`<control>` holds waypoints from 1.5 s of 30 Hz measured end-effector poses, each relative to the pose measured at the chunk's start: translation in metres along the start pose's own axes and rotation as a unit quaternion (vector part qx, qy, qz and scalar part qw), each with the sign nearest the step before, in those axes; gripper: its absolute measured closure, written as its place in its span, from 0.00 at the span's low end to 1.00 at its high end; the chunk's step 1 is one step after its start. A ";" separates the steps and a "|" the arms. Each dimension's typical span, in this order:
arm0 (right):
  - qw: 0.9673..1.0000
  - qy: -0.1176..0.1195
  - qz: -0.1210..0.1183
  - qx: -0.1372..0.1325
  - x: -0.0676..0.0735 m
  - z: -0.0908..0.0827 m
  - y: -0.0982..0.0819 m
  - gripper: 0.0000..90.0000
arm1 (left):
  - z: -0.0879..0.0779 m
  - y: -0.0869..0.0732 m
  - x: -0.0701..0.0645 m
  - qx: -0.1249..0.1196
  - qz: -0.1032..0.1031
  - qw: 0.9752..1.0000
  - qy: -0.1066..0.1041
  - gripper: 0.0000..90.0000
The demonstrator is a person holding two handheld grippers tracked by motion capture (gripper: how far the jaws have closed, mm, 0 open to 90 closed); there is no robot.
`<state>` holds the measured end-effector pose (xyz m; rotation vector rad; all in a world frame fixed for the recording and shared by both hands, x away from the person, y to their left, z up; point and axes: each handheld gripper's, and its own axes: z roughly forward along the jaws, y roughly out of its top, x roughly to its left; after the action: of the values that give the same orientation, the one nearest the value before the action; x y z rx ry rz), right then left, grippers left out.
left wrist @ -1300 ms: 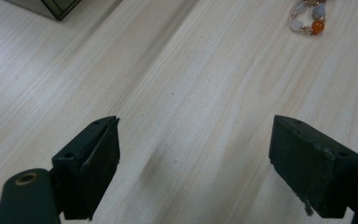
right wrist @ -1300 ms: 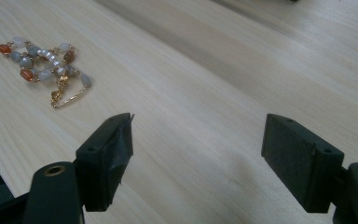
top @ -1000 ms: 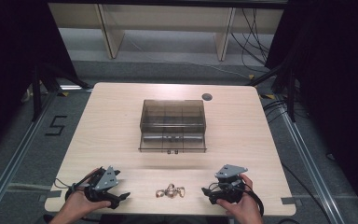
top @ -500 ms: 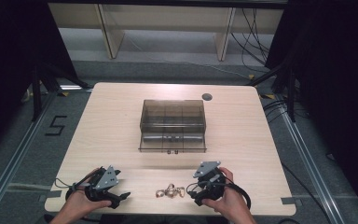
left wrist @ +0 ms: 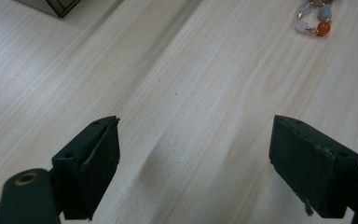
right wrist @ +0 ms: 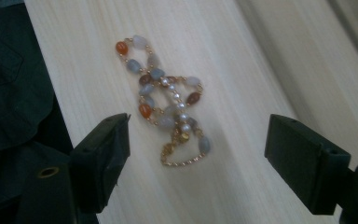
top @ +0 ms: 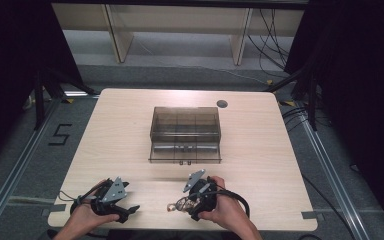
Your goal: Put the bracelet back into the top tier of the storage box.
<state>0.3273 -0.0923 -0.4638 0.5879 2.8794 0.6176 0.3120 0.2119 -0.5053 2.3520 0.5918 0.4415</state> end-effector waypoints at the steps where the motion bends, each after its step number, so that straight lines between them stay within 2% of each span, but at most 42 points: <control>1: 1.000 -0.002 -0.003 0.003 0.001 0.002 0.002 0.27 | 0.000 0.000 0.000 0.000 0.000 1.000 0.000 0.18; 3: 1.000 0.002 -0.013 0.011 0.002 0.007 0.006 0.27 | 0.000 0.000 0.000 0.001 0.000 1.000 0.000 0.18; 5: 1.000 0.010 -0.011 0.028 0.004 0.011 0.009 0.28 | 0.000 0.000 0.000 0.001 0.001 1.000 0.001 0.18; 6: 0.999 0.007 -0.026 0.025 0.004 0.014 0.011 0.30 | 0.000 0.000 -0.001 -0.001 0.001 1.000 0.000 0.18; 7: 0.999 0.006 -0.017 0.034 0.006 0.015 0.012 0.31 | 0.000 0.000 -0.001 -0.001 0.001 1.000 0.000 0.18; 8: 0.999 0.011 -0.029 0.042 0.005 0.018 0.014 0.32 | 0.000 0.000 -0.001 -0.001 0.001 1.000 0.000 0.18; 10: 0.998 0.012 -0.018 0.052 0.006 0.019 0.015 0.32 | 0.000 0.000 -0.001 -0.001 0.001 1.000 0.000 0.18; 15: 0.998 0.015 -0.030 0.058 0.005 0.025 0.020 0.36 | 0.000 0.000 -0.001 -0.001 0.001 1.000 -0.001 0.18; 17: 0.998 0.016 -0.029 0.060 0.005 0.027 0.021 0.36 | 0.000 0.000 -0.001 -0.002 0.001 1.000 -0.001 0.18; 18: 0.997 0.013 -0.018 0.070 0.006 0.028 0.023 0.37 | 0.000 0.000 -0.001 -0.002 0.000 1.000 -0.001 0.18; 19: 0.997 0.017 -0.034 0.065 0.005 0.029 0.024 0.38 | 0.001 0.000 -0.001 -0.002 0.002 1.000 -0.005 0.18; 21: 0.997 0.021 -0.031 0.068 0.006 0.030 0.025 0.39 | 0.000 0.001 -0.001 -0.002 0.002 1.000 -0.001 0.18; 22: 0.996 0.011 -0.043 0.073 0.004 0.030 0.025 0.39 | 0.000 0.001 -0.001 -0.002 0.002 1.000 -0.001 0.18; 23: 0.996 0.007 -0.026 0.083 0.005 0.029 0.026 0.40 | 0.000 0.001 -0.001 -0.002 0.002 1.000 -0.001 0.18; 24: 0.996 0.013 -0.038 0.078 0.003 0.031 0.027 0.41 | 0.000 0.000 -0.001 -0.001 0.001 1.000 -0.001 0.18; 25: 0.996 0.017 -0.041 0.076 0.002 0.031 0.027 0.42 | 0.000 0.000 -0.001 -0.001 0.001 1.000 -0.001 0.18; 26: 0.996 0.011 -0.023 0.087 0.003 0.031 0.027 0.42 | 0.000 0.000 -0.001 -0.002 0.001 1.000 -0.001 0.18; 27: 0.996 0.015 -0.039 0.080 0.000 0.033 0.028 0.43 | 0.000 0.001 -0.001 -0.002 0.002 1.000 -0.001 0.18; 28: 0.996 0.009 -0.015 0.092 0.002 0.032 0.028 0.44 | 0.000 0.000 -0.001 -0.003 0.002 1.000 -0.002 0.18; 30: 0.995 0.022 -0.047 0.084 -0.002 0.035 0.029 0.46 | 0.000 0.000 -0.001 -0.002 0.002 1.000 -0.001 0.18; 31: 0.995 0.022 -0.040 0.087 -0.002 0.035 0.029 0.46 | 0.000 0.000 -0.001 -0.002 0.001 1.000 -0.002 0.18; 34: 0.994 0.025 -0.025 0.100 -0.001 0.035 0.031 0.51 | 0.000 0.000 -0.001 -0.005 0.001 1.000 -0.003 0.18; 38: 0.993 0.025 -0.026 0.110 -0.003 0.034 0.033 0.59 | -0.001 0.000 -0.002 -0.005 0.001 1.000 -0.001 0.18; 41: 0.993 0.032 -0.039 0.110 -0.005 0.035 0.034 0.67 | 0.000 0.000 -0.001 -0.004 0.002 1.000 -0.002 0.18; 45: 0.992 0.036 -0.044 0.112 -0.007 0.034 0.035 0.77 | -0.001 0.000 -0.001 -0.001 0.002 1.000 -0.005 0.18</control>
<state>0.3531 -0.0535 -0.4796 0.4701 3.0461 0.3123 0.3113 0.2116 -0.5046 2.3528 0.5816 0.4319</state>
